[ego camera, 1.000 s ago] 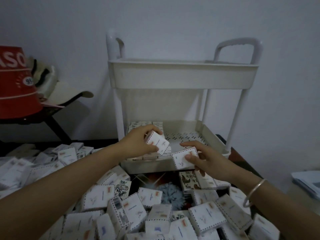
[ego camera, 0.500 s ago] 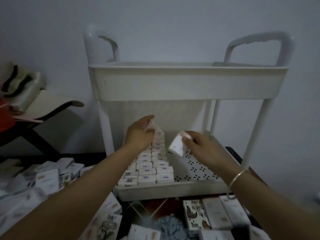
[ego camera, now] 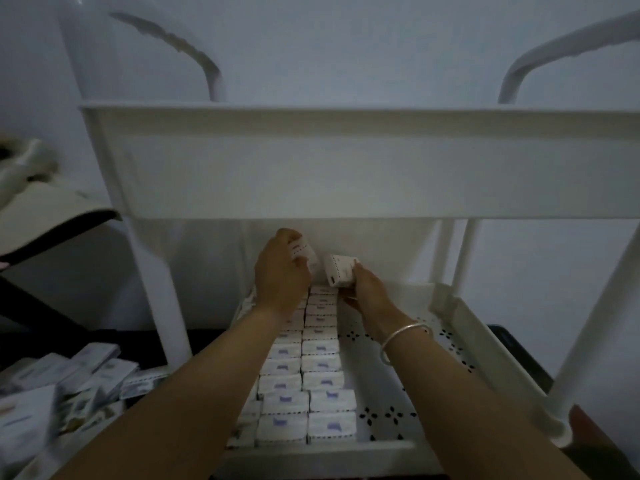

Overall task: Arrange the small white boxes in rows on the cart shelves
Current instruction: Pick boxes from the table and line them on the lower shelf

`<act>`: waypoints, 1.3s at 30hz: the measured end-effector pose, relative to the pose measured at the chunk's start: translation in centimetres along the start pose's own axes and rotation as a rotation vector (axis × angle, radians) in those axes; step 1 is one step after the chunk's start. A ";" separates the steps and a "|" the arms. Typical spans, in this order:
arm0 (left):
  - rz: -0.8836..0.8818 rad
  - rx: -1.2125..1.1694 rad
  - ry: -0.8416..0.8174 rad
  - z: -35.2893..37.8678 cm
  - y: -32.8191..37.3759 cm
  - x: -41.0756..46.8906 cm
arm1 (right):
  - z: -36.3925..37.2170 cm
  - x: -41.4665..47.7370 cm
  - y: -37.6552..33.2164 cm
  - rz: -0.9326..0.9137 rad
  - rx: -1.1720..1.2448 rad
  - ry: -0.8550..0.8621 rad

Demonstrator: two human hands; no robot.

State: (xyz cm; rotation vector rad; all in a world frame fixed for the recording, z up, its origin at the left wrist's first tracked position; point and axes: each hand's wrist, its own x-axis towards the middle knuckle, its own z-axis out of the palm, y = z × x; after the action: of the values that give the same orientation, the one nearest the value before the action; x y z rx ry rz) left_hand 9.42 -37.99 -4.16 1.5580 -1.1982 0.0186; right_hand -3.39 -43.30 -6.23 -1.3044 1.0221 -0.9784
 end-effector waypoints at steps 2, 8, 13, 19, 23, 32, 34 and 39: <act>0.035 0.012 -0.054 0.5 -0.4 0.2 | 0.4 0.0 0.5 0.003 0.030 -0.050; -0.053 0.026 -0.214 1.4 -0.4 1.6 | 0.4 -0.5 1.0 -0.059 0.123 -0.058; -0.029 0.099 -0.335 1.1 -0.2 2.5 | 0.2 -0.4 0.8 0.001 0.182 -0.030; 0.011 0.166 -0.425 0.6 0.1 2.9 | 0.3 -0.2 0.5 0.057 0.203 -0.006; 0.034 0.196 -0.494 0.9 -0.3 2.8 | 0.0 -0.1 0.6 0.050 0.152 0.023; 0.183 0.412 -0.562 1.8 -1.2 1.2 | -0.2 0.4 0.9 0.083 0.137 0.108; 0.321 0.555 -0.471 1.8 -1.1 0.2 | -0.2 0.6 1.1 0.078 0.136 0.114; 0.484 0.684 -0.407 1.4 -0.9 -0.8 | -0.3 0.7 1.2 0.109 0.204 0.101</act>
State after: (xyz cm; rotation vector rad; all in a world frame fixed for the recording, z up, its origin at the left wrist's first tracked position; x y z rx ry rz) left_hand 8.85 -38.57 -5.79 1.8551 -2.0190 0.4930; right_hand -3.46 -44.02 -7.49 -1.0305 1.0305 -1.0443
